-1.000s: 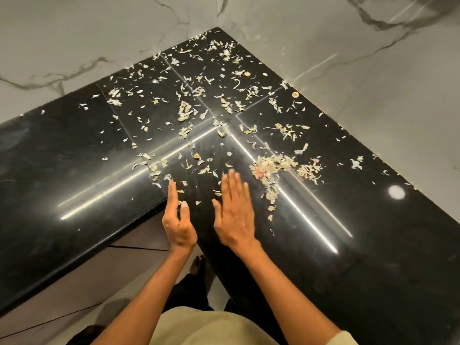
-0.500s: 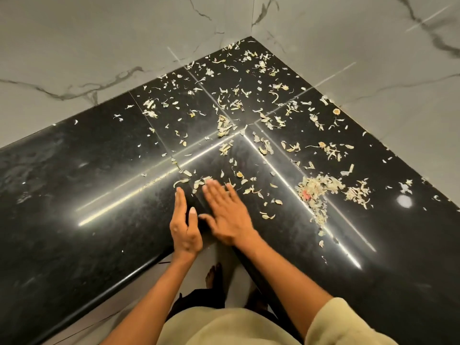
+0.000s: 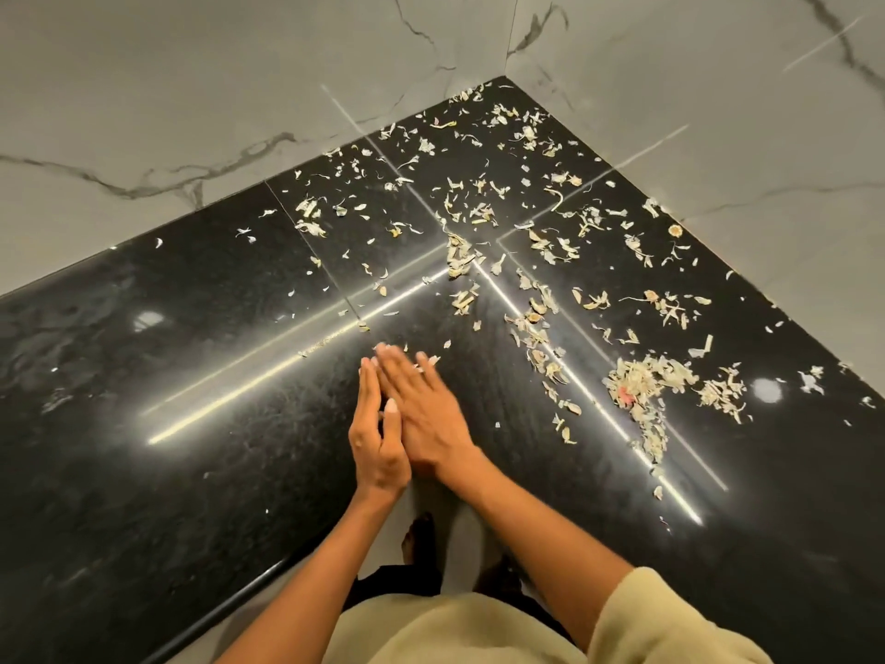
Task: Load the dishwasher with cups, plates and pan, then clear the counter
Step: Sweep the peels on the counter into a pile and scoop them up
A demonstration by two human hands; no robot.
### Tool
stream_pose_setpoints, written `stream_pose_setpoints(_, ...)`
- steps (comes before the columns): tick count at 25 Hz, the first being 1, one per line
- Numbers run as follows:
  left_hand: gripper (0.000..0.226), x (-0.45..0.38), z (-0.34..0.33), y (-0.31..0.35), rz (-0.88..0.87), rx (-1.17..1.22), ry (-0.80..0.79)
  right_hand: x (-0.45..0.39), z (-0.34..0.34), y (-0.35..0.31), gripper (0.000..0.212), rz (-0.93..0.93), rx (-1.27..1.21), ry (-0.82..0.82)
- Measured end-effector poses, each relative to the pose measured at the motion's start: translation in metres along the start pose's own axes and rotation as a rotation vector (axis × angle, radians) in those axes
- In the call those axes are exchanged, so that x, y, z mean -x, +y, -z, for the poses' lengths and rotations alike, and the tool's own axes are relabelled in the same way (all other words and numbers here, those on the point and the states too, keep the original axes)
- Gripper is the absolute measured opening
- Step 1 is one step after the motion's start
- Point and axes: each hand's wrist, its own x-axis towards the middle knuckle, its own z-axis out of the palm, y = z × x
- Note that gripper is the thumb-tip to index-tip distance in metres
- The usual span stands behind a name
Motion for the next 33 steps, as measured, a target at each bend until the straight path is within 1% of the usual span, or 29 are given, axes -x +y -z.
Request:
stream_pose_setpoints(2,0.057,-0.003,0.002,-0.002,0.014,0.021,-0.007,-0.004,-0.008,-0.006,0.067,0.018,0.037,-0.047)
stream_pose_setpoints(4,0.058,-0.003,0.003,-0.002,-0.008,-0.007,-0.044,-0.003,-0.002,0.018,0.069,-0.038,0.004,-0.042)
stream_pose_setpoints(8,0.058,-0.003,-0.006,-0.002,-0.003,-0.109,-0.092,0.024,0.018,0.102,0.072,-0.36,0.032,-0.025)
stream_pose_setpoints(10,0.06,-0.002,-0.011,-0.002,-0.008,-0.202,-0.116,0.044,0.025,0.129,0.073,-0.464,0.071,-0.023)
stream_pose_setpoints(11,0.062,-0.002,-0.015,-0.002,-0.014,-0.255,-0.128,0.053,0.028,0.132,0.072,-0.492,0.077,-0.008)
stream_pose_setpoints(13,0.063,-0.003,-0.024,-0.001,-0.019,-0.356,-0.142,0.062,0.028,0.115,0.071,-0.486,0.042,0.029)
stream_pose_setpoints(15,0.065,-0.003,-0.036,0.002,-0.029,-0.411,-0.177,0.075,0.02,0.08,0.07,-0.367,0.0,0.025)
stream_pose_setpoints(17,0.067,0.0,-0.05,0.009,-0.075,-0.411,-0.26,0.096,0.01,0.055,0.07,-0.28,-0.006,-0.004)
stream_pose_setpoints(18,0.068,0.003,-0.058,0.012,-0.106,-0.413,-0.311,0.106,0.006,0.056,0.07,-0.282,-0.016,-0.005)
stream_pose_setpoints(20,0.07,0.01,-0.075,0.019,-0.161,-0.492,-0.385,0.119,0.006,0.081,0.069,-0.343,-0.018,0.004)
stream_pose_setpoints(23,0.074,0.02,-0.101,0.026,-0.174,-0.699,-0.417,0.124,0.016,0.125,0.065,-0.467,0.001,0.01)
stream_pose_setpoints(25,0.076,0.027,-0.117,0.032,-0.181,-0.748,-0.461,0.124,0.023,0.141,0.06,-0.524,-0.055,0.091)
stream_pose_setpoints(28,0.076,0.035,-0.134,0.038,-0.2,-0.766,-0.477,0.148,0.033,0.148,0.056,-0.575,-0.17,0.368)
stream_pose_setpoints(29,0.076,0.039,-0.142,0.041,-0.19,-0.777,-0.466,0.164,0.034,0.146,0.057,-0.626,-0.191,0.435)
stream_pose_setpoints(30,0.076,0.043,-0.149,0.044,-0.184,-0.787,-0.463,0.183,0.033,0.143,0.06,-0.709,-0.195,0.468)
stream_pose_setpoints(31,0.076,0.049,-0.157,0.047,-0.187,-0.797,-0.468,0.201,0.03,0.135,0.064,-0.818,-0.187,0.457)
stream_pose_setpoints(33,0.077,0.059,-0.173,0.053,-0.211,-0.806,-0.491,0.232,0.019,0.115,0.078,-1.036,-0.166,0.333)
